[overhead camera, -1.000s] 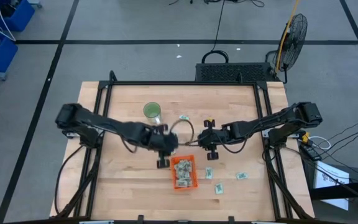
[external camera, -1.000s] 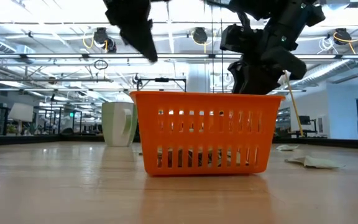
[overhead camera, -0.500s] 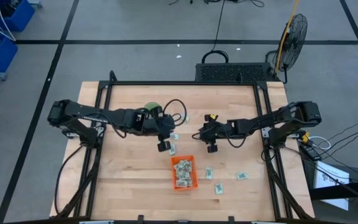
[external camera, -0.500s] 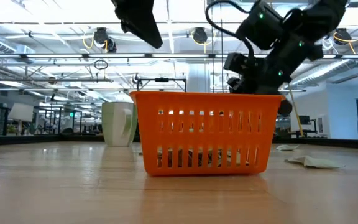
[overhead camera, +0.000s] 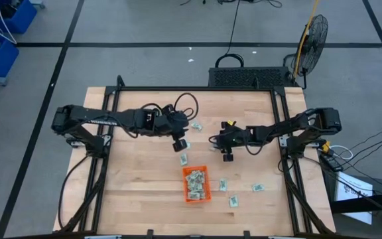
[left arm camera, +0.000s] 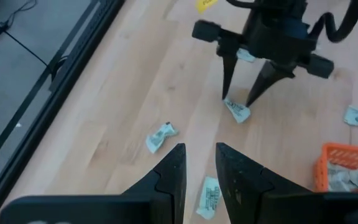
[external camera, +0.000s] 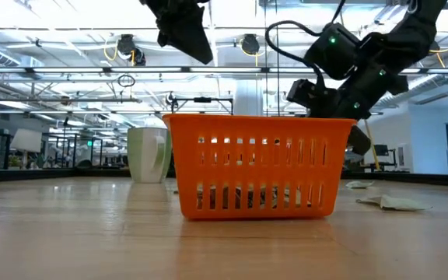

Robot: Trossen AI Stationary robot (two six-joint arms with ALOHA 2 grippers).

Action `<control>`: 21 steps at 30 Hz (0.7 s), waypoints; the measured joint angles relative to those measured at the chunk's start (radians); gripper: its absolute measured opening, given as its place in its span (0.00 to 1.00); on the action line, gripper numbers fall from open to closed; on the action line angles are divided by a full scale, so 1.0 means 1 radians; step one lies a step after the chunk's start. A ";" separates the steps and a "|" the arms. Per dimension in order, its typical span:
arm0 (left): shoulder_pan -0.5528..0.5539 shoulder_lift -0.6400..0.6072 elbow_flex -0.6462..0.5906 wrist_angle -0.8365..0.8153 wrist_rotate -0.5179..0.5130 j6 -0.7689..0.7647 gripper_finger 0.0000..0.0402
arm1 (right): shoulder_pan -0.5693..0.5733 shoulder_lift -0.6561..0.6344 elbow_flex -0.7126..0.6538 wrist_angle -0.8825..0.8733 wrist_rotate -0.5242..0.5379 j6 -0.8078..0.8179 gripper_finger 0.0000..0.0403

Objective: Pick and place Stevia / Truvia into bins
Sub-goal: Put the stevia packet into the orange basket

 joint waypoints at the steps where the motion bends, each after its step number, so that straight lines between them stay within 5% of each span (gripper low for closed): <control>1: 0.002 0.000 0.000 0.003 0.000 0.000 0.22 | 0.000 0.000 -0.009 0.027 0.000 0.000 0.42; 21: -0.003 0.000 0.000 0.014 0.002 0.002 0.22 | -0.021 0.177 -0.053 0.228 0.005 0.135 0.40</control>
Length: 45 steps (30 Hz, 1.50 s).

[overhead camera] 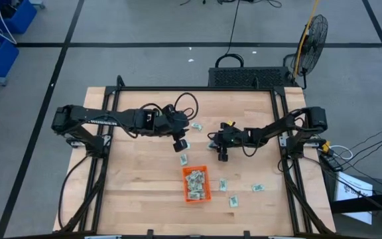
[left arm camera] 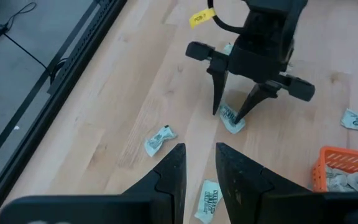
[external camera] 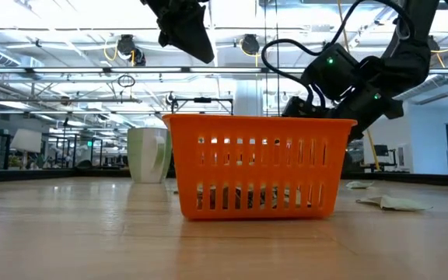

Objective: Pick and place Stevia / Truvia into bins
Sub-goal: Put the stevia packet into the orange basket

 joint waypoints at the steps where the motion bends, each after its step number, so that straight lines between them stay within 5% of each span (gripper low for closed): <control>1: 0.000 0.000 0.000 -0.001 0.000 0.000 0.22 | 0.000 0.000 0.000 0.000 -0.002 0.000 0.39; 17: 0.000 0.000 0.000 -0.051 0.000 -0.009 0.22 | 0.034 -0.033 -0.008 0.082 -0.003 -0.007 0.02; 26: 0.000 0.000 0.000 -0.157 -0.010 -0.041 0.22 | 0.172 -0.274 -0.005 0.130 -0.017 -0.040 0.03; 31: 0.003 0.000 0.000 -0.154 -0.083 -0.035 0.22 | 0.265 -0.331 -0.004 0.231 -0.193 0.031 0.02; 45: 0.012 0.000 0.000 -0.116 -0.073 -0.059 0.22 | 0.405 0.014 0.240 0.203 -0.184 0.052 0.05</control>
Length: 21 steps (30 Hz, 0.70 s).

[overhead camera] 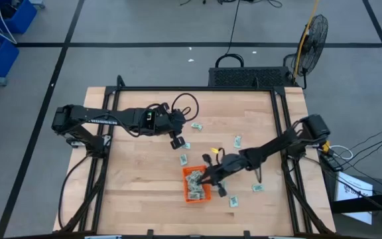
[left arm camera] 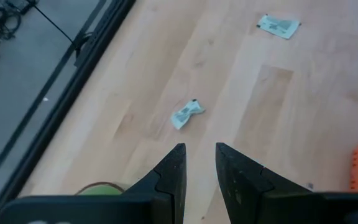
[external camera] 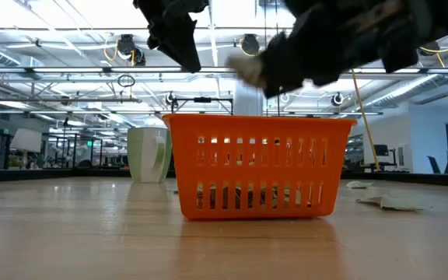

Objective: Pick and place Stevia / Truvia into bins
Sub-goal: Put the stevia packet into the orange basket

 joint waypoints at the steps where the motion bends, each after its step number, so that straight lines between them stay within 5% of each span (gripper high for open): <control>1: 0.000 0.000 0.000 -0.001 0.005 -0.008 0.22 | -0.005 0.016 0.008 -0.013 0.011 0.000 0.05; 15: -0.001 0.000 0.000 -0.002 0.024 -0.002 0.22 | 0.010 0.068 0.018 -0.150 -0.087 0.095 0.06; 21: -0.001 0.000 0.000 -0.001 0.023 -0.001 0.22 | 0.010 0.068 0.018 -0.150 -0.082 0.075 0.17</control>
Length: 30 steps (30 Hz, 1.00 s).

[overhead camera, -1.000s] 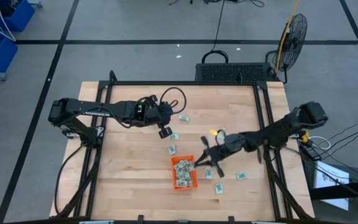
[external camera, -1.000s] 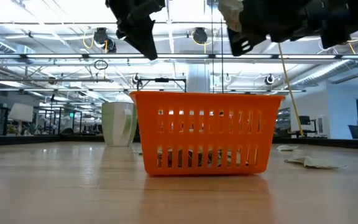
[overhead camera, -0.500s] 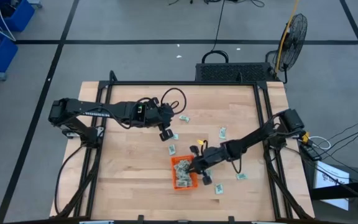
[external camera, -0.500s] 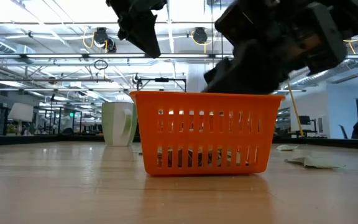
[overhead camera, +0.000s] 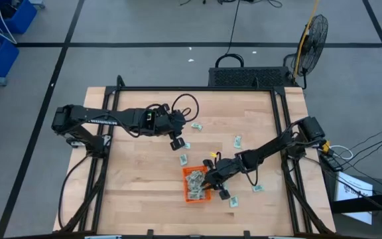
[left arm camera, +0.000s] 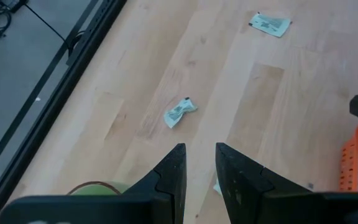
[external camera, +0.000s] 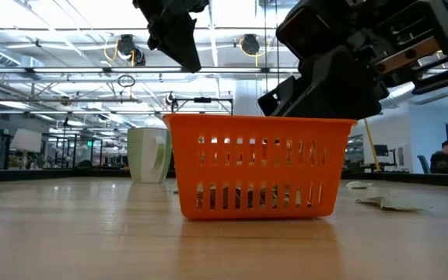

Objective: Pick and place Stevia / Truvia into bins
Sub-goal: Put the stevia packet into the orange basket

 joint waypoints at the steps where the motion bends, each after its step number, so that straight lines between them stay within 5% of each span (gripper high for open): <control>1: 0.000 0.000 0.000 0.000 0.000 0.000 0.22 | 0.000 0.000 0.000 0.004 0.000 -0.008 0.19; 8: 0.000 0.000 0.000 -0.010 0.000 -0.015 0.22 | 0.000 -0.015 0.000 0.041 0.002 -0.066 0.30; 22: 0.000 0.000 -0.201 0.012 0.046 -0.187 0.22 | -0.080 -0.270 -0.007 -0.151 0.007 -0.250 0.29; 30: -0.015 0.001 -0.450 0.459 0.182 -0.142 0.22 | -0.164 -0.395 -0.084 -0.157 0.007 -0.254 0.28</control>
